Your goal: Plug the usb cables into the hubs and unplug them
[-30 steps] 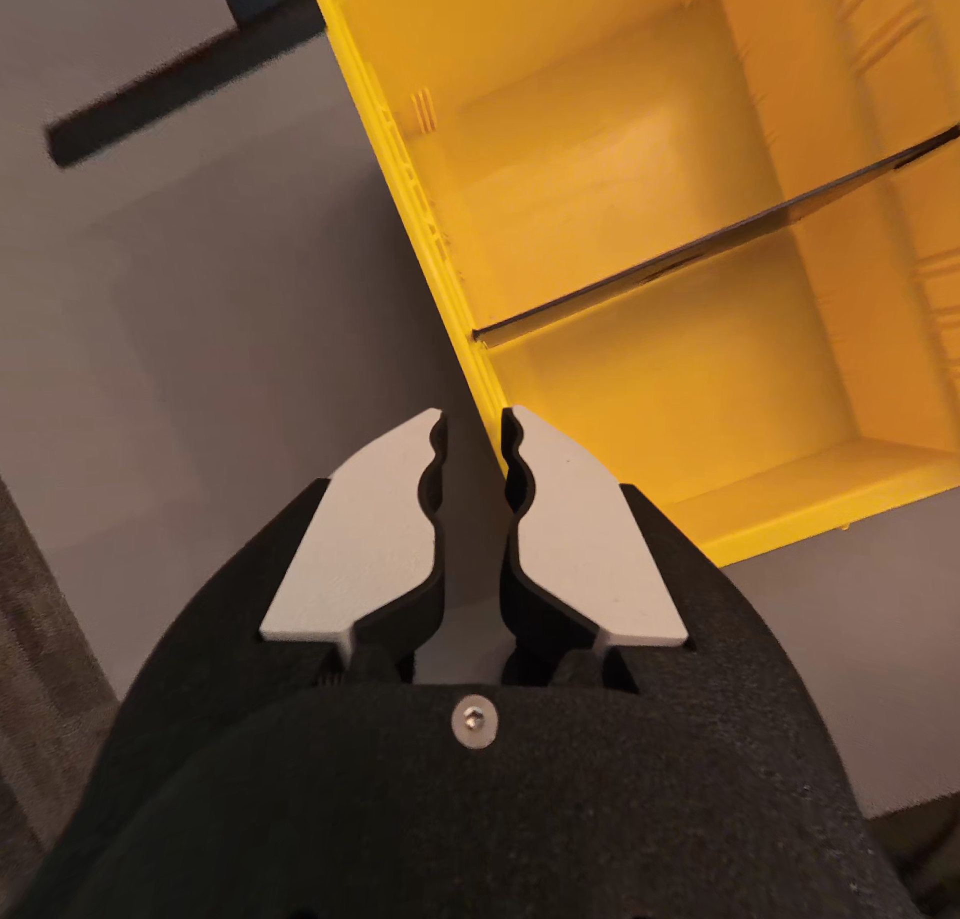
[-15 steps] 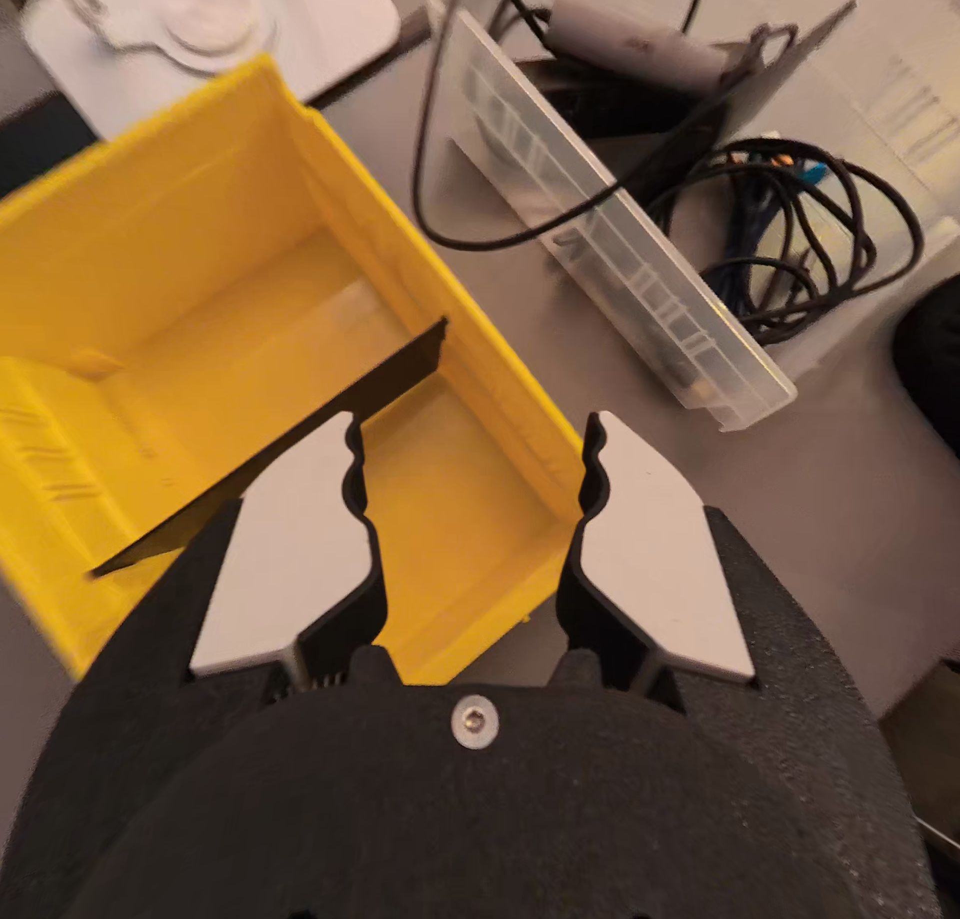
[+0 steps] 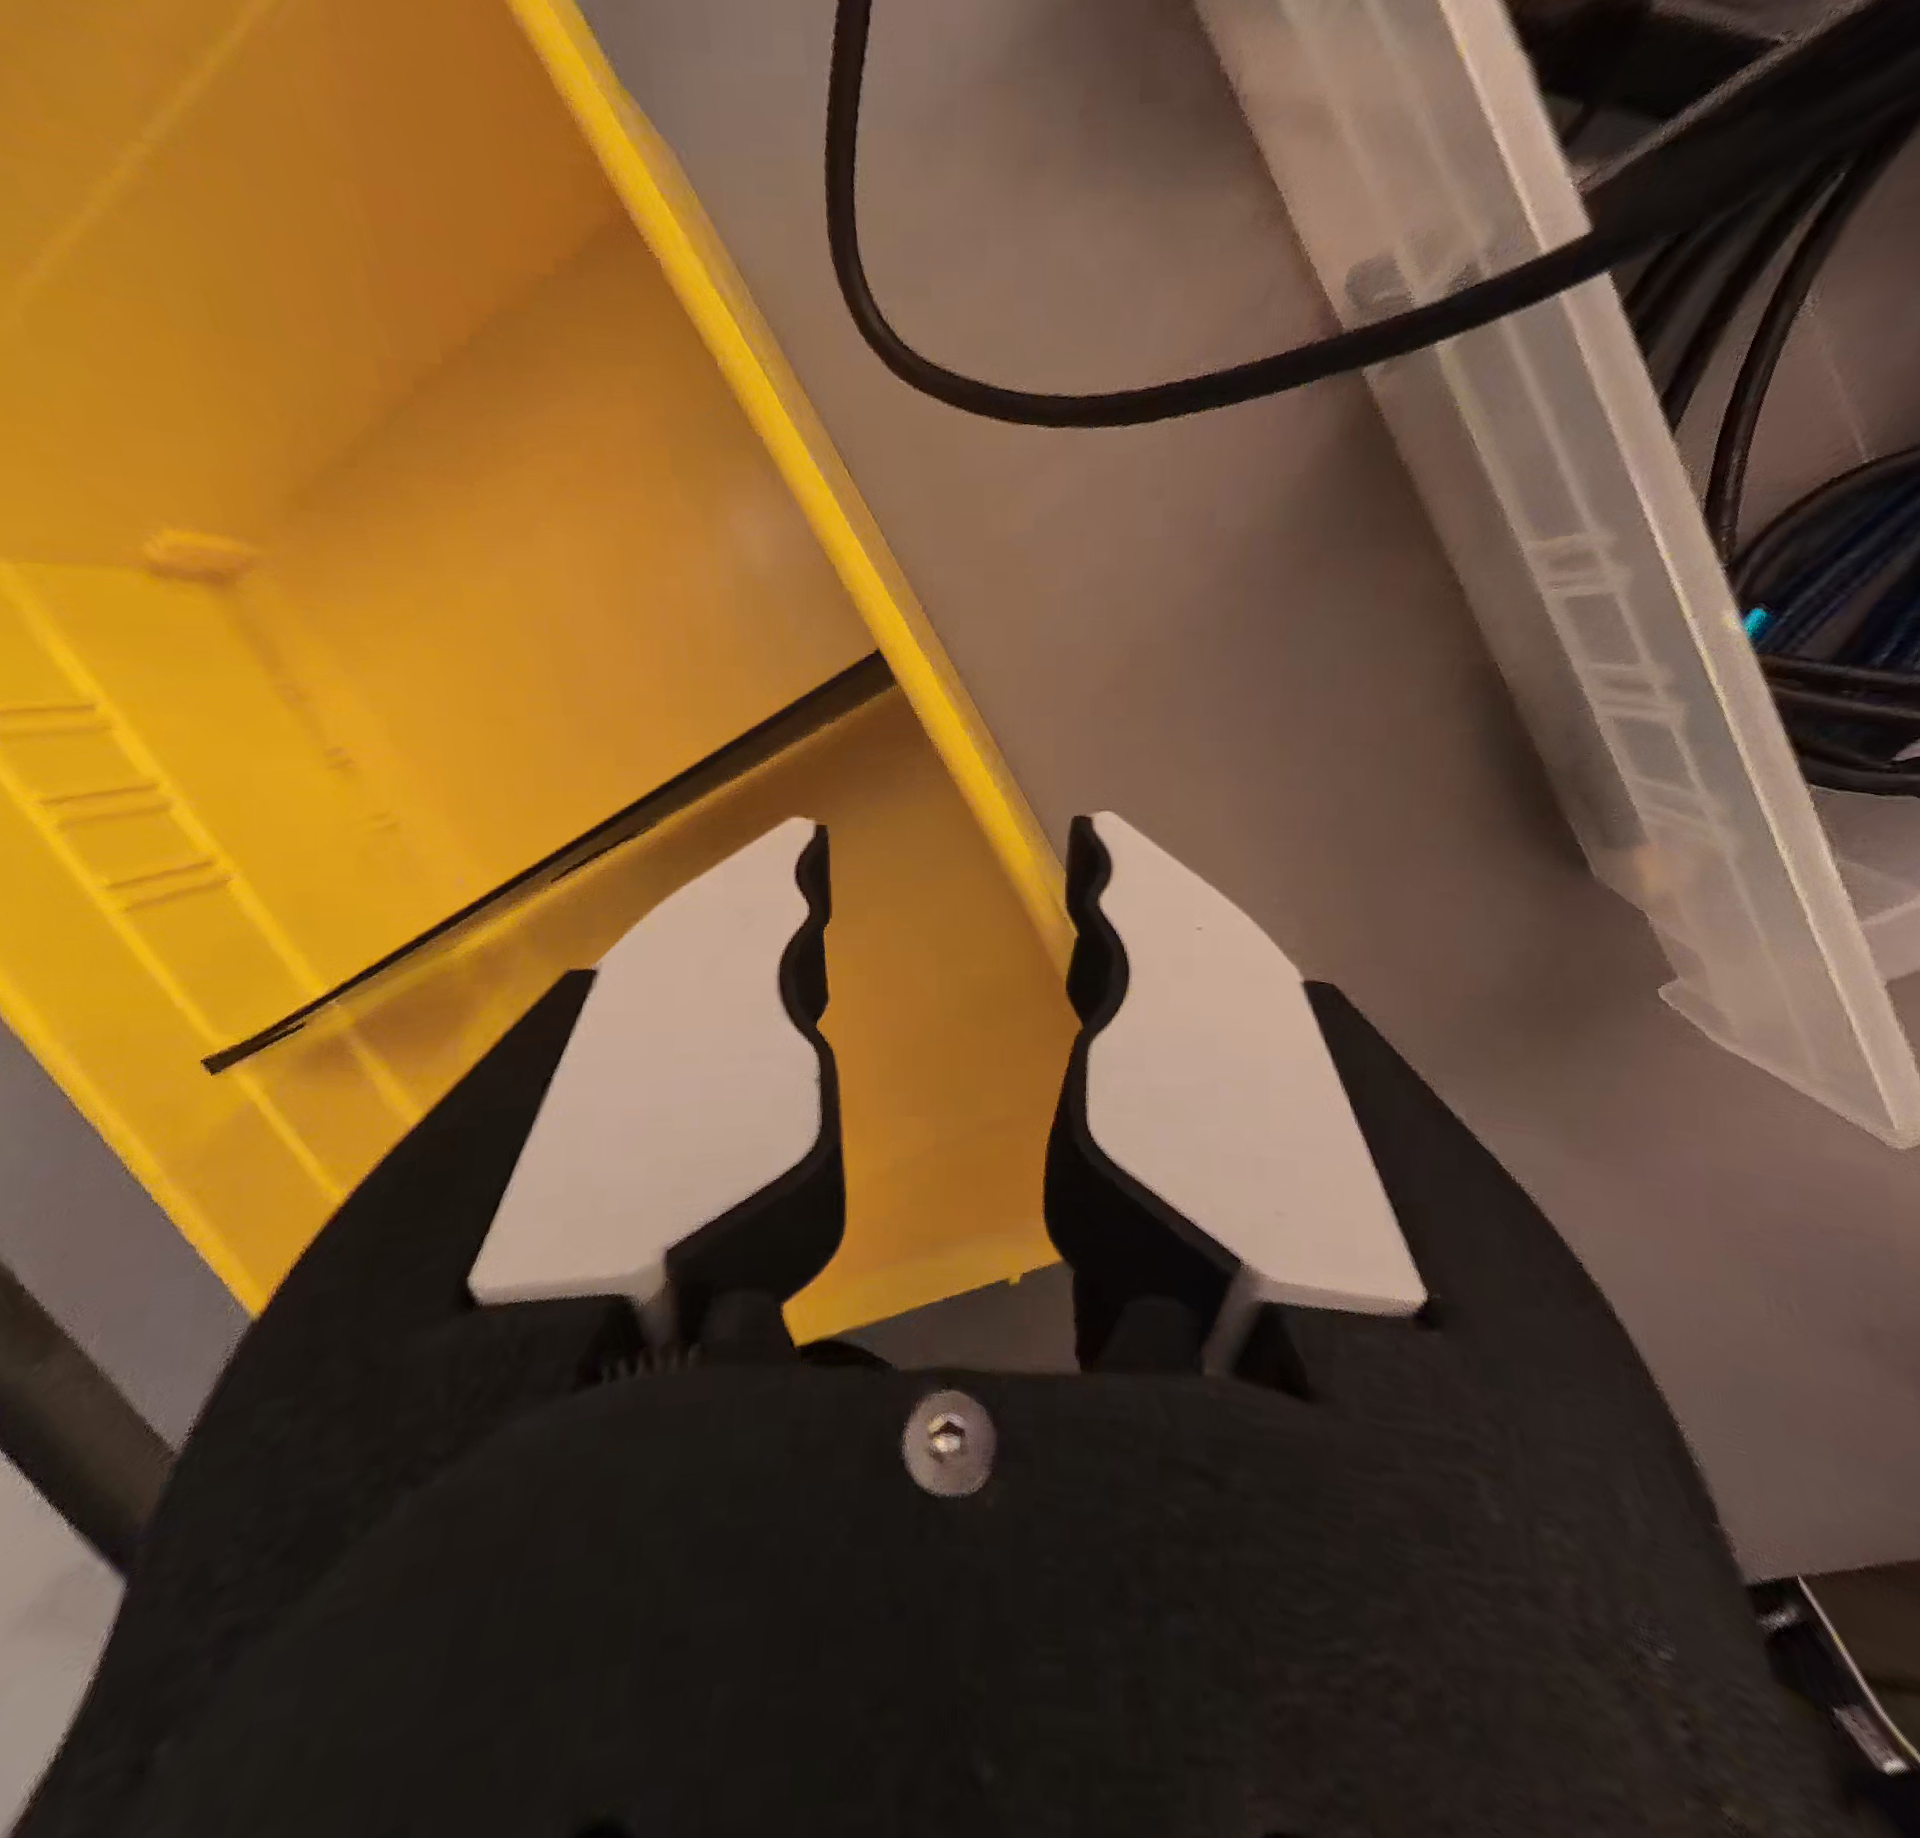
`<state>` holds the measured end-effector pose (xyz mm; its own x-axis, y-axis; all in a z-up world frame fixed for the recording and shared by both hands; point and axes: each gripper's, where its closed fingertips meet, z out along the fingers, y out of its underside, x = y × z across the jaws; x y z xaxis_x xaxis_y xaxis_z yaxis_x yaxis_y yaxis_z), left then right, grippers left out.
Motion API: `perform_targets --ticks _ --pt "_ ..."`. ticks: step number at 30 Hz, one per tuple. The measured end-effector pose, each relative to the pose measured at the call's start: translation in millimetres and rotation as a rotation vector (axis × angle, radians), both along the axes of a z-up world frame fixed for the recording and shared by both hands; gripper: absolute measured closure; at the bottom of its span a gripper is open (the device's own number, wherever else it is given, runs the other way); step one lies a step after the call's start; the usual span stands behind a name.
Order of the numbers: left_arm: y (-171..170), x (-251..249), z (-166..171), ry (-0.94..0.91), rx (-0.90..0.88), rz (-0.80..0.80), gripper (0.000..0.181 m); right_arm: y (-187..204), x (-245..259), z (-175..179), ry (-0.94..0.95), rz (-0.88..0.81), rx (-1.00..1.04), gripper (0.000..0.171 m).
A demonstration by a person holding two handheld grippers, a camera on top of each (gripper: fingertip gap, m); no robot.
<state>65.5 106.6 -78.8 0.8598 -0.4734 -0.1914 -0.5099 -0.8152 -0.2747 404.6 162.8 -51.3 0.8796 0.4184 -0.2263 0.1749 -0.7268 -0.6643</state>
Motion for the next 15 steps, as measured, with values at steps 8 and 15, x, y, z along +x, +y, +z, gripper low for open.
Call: perform_targets --ticks 8,15 --pt "-3.5 -0.6 8.4 -0.003 0.036 0.007 0.136 -2.6 8.8 20.9 0.100 -0.009 0.063 0.131" --pt "-0.6 -17.2 93.8 -0.241 0.335 -0.036 0.123 -3.8 -16.1 48.8 0.112 0.008 0.149 0.132"
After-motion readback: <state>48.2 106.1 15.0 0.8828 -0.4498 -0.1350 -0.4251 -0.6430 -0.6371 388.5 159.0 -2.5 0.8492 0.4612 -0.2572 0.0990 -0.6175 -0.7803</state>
